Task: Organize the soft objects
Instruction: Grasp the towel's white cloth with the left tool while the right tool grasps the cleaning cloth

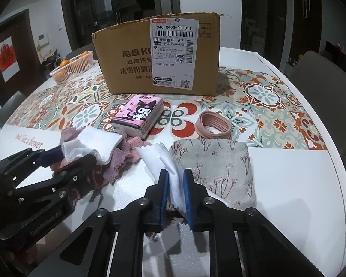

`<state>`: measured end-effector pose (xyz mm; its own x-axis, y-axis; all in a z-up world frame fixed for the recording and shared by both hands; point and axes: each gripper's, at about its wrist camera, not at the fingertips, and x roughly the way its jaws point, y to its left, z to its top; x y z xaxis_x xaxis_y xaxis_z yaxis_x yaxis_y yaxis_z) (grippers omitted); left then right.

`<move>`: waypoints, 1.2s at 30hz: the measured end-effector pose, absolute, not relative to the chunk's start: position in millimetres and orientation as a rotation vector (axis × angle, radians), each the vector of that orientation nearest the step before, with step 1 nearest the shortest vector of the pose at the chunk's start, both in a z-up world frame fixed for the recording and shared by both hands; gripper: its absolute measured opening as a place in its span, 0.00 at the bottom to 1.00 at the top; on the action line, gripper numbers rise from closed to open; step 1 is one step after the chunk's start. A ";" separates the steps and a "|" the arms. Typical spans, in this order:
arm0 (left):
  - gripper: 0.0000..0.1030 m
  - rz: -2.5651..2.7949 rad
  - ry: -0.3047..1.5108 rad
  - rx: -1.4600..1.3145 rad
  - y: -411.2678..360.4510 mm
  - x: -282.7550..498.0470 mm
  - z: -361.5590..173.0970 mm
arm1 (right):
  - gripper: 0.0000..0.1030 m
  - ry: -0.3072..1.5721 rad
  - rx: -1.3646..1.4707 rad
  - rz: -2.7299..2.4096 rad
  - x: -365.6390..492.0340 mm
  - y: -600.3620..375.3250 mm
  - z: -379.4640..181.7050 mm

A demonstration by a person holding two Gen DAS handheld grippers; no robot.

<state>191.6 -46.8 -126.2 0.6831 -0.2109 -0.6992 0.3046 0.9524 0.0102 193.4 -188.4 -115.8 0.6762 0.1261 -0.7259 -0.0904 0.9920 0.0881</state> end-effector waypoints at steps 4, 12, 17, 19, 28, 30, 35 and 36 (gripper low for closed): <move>0.15 -0.293 0.781 0.130 -48.0 194.8 -126.4 | 0.10 0.810 0.058 0.126 192.1 -189.6 -112.6; 0.13 -0.297 0.746 0.117 -47.5 186.5 -113.1 | 0.07 0.788 0.080 0.139 187.6 -190.6 -106.4; 0.13 -0.294 0.720 0.127 -47.2 180.9 -104.8 | 0.07 0.770 0.095 0.134 184.5 -192.8 -99.0; 0.13 -0.294 0.718 0.124 -46.1 179.6 -103.7 | 0.07 0.763 0.093 0.132 183.3 -192.9 -96.7; 0.15 -0.313 0.797 0.110 -45.4 178.9 -118.3 | 0.07 0.791 0.101 0.137 181.7 -192.2 -102.4; 0.16 -0.312 0.800 0.116 -45.6 177.9 -118.9 | 0.07 0.801 0.107 0.139 181.0 -192.2 -105.6; 0.19 -0.320 0.808 0.140 -48.6 181.6 -117.4 | 0.07 0.816 0.118 0.148 180.5 -191.7 -109.6; 0.19 -0.320 0.813 0.145 -49.2 183.1 -117.5 | 0.07 0.816 0.121 0.148 180.6 -191.8 -109.8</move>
<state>183.1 -49.2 -117.5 0.6425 -0.2247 -0.7326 0.3348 0.9423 0.0046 180.6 -191.8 -109.8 0.6757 0.1779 -0.7154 -0.0846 0.9827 0.1645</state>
